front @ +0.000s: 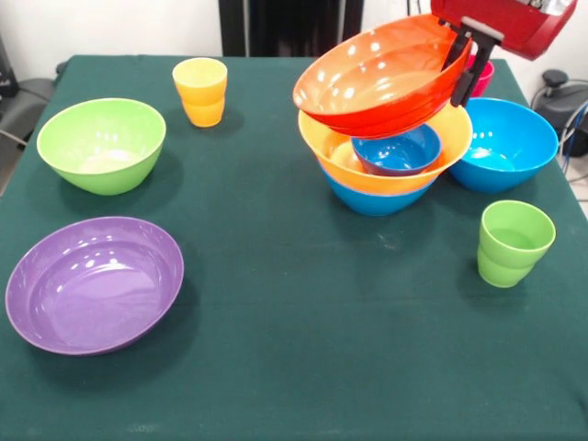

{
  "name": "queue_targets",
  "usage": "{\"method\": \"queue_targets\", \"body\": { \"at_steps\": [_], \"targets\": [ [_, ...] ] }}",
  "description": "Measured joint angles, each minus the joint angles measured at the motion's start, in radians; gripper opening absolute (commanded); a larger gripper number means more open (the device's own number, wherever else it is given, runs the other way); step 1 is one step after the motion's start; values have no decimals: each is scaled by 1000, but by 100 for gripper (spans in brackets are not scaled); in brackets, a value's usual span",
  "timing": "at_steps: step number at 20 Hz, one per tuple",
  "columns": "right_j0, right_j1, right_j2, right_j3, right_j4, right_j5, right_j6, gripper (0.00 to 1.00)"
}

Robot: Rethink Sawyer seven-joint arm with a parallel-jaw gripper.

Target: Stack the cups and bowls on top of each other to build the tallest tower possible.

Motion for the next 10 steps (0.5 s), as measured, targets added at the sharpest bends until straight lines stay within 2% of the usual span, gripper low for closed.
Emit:
{"method": "queue_targets", "body": {
  "at_steps": [10],
  "targets": [
    [0,-1,16,44,-6,-48,0,0]
  ]
}}
